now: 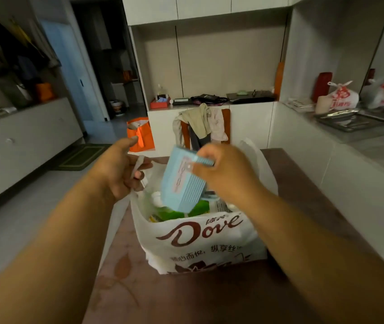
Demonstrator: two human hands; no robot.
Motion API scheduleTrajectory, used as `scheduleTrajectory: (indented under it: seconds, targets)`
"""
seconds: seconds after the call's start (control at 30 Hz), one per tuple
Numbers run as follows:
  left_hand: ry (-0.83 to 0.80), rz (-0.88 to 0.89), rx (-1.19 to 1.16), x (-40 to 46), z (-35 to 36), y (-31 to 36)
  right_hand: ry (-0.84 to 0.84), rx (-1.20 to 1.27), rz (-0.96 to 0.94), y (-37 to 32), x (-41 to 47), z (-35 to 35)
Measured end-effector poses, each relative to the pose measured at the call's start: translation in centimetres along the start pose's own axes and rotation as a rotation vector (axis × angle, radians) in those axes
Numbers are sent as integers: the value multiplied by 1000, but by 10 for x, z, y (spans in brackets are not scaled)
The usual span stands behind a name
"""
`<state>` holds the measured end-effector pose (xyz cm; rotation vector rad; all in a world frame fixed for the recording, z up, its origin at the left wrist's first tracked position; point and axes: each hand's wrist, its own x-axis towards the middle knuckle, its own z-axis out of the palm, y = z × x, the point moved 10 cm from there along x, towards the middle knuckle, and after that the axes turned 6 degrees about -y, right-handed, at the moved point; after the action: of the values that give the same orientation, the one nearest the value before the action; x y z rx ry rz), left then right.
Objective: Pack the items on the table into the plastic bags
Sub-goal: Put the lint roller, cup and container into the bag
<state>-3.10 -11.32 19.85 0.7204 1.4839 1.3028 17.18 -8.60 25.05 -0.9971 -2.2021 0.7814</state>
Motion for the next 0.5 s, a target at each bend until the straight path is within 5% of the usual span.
scheduleTrajectory:
  seconds: [0.13,0.3,0.5]
  targets:
    - [-59,-39,-110,-6,-7,-10,-56,-5,63,19,-3,59]
    - [-140,-43,-388,-15,0,-15,41,-27,20,7,-6,68]
    - [-153,-27,-448,-22,-2,-10,101,-145,45,1,-12,64]
